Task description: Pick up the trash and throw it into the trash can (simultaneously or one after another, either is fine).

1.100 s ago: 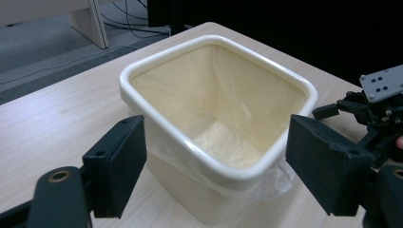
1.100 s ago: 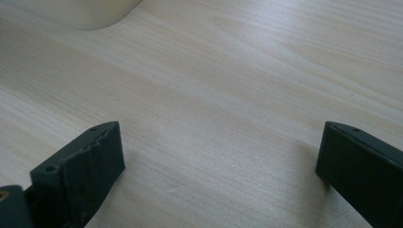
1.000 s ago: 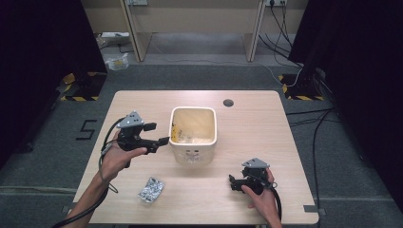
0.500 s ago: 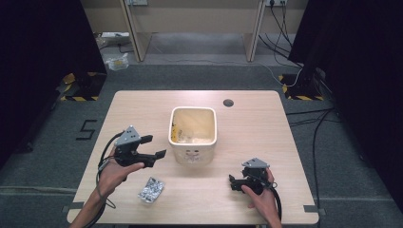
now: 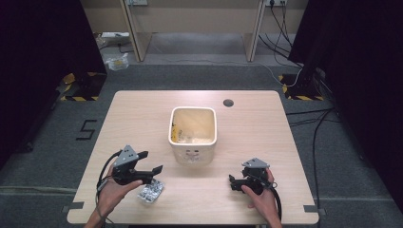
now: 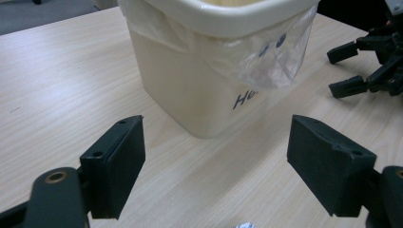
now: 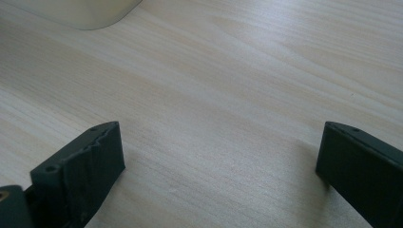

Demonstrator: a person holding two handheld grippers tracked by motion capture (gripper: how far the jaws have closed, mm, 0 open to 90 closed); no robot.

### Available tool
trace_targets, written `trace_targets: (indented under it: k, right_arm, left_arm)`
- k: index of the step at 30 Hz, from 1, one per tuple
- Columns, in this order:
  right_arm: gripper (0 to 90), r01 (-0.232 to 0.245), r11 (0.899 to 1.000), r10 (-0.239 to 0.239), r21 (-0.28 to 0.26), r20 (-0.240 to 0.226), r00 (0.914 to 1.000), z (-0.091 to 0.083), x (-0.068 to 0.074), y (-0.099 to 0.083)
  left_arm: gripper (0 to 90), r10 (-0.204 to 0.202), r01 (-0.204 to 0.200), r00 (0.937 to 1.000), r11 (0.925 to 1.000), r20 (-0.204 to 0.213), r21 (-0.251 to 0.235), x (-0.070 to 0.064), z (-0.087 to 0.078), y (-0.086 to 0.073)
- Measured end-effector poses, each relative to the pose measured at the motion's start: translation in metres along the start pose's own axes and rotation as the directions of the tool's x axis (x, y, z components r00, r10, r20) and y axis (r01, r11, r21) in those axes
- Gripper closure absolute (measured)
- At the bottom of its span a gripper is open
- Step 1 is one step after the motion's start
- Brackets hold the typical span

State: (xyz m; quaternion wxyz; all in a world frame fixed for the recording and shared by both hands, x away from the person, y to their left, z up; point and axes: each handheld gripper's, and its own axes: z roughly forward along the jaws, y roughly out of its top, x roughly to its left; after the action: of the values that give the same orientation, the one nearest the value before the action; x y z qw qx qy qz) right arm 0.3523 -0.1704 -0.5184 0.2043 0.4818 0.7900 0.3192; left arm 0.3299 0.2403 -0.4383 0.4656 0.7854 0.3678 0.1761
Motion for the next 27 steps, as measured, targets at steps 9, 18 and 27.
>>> trace_targets:
  k: [9,18,27]
  right_arm:
    - [2.2,0.0,1.0,0.0,0.0,0.0,1.0,0.0,0.0,0.0]
    - [2.2,0.0,1.0,0.0,0.0,0.0,1.0,0.0,0.0,0.0]
    - [2.3,0.0,1.0,0.0,0.0,0.0,1.0,0.0,0.0,0.0]
  left_arm:
    - [19.5,-0.003,0.003,0.9999,0.9998,0.013,0.018,0.0,0.0,-0.018]
    - [19.5,0.012,-0.011,0.9999,0.9983,-0.006,0.057,-0.008,0.003,-0.033]
    - [19.4,0.006,-0.004,0.9996,0.9958,-0.027,0.092,-0.012,0.004,-0.053]
